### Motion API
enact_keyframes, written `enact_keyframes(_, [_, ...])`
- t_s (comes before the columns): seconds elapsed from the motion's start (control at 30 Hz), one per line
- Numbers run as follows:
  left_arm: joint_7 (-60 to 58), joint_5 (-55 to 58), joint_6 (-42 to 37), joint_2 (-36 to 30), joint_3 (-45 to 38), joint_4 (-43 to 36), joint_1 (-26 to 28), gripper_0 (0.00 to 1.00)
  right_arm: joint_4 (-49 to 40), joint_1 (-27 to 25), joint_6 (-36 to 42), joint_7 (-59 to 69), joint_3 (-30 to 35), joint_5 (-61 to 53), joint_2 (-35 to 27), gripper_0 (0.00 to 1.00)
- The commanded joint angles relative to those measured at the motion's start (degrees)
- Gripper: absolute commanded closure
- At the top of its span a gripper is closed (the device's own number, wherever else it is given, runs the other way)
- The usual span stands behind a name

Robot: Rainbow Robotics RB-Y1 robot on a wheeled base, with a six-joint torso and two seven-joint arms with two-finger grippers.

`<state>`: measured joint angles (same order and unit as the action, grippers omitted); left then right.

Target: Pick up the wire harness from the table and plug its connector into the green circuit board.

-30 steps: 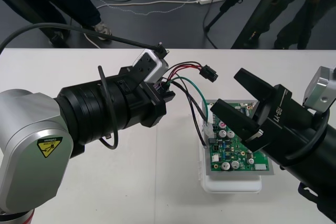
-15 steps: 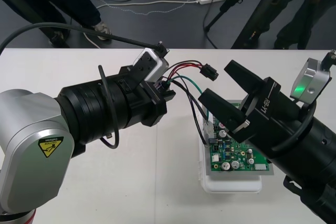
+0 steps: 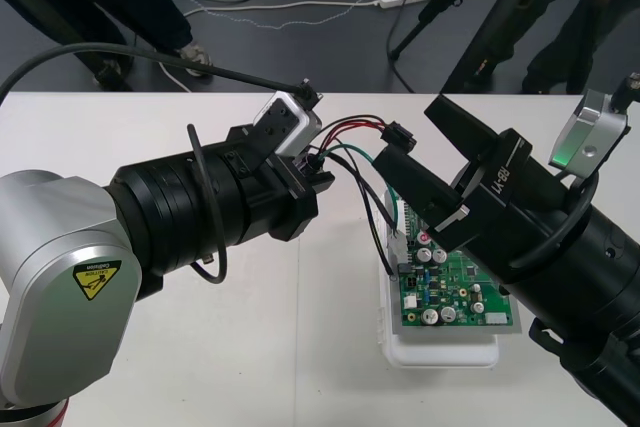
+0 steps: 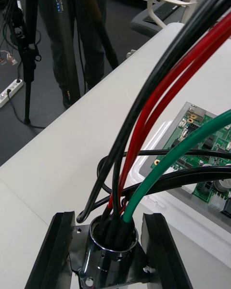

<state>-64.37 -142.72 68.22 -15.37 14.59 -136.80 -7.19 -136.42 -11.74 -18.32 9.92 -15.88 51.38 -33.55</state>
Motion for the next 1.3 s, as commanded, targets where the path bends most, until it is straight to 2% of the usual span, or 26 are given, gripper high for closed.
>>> enact_keyframes(0.03, [-3.84, -0.28, -1.6, 1.66, 1.41, -1.19, -1.95, 1.0, -2.1, 1.63, 0.56, 1.07, -1.17, 0.47, 0.68, 0.08])
enact_keyframes(0.8, [-3.57, -0.28, -1.6, 1.66, 1.41, -1.19, -1.95, 1.0, 0.89, 3.03, 0.39, 0.45, -2.84, 1.97, 1.56, 0.08])
enact_keyframes(0.93, [-3.48, -0.36, -1.6, 1.66, 1.41, -1.19, -1.95, 1.0, 0.89, 3.03, 0.3, 0.19, -2.84, 2.5, 1.65, 0.34])
enact_keyframes(1.07, [-3.31, -0.36, -1.6, 1.66, 1.41, -1.19, -1.95, 1.0, 0.8, 3.03, 0.3, 0.01, -2.84, 3.2, 1.56, 0.68])
enact_keyframes(1.3, [-3.22, -0.36, -1.6, 1.75, 1.41, -1.19, -1.95, 1.0, 0.89, 3.03, 0.39, -0.25, -2.49, 3.55, 1.65, 0.93])
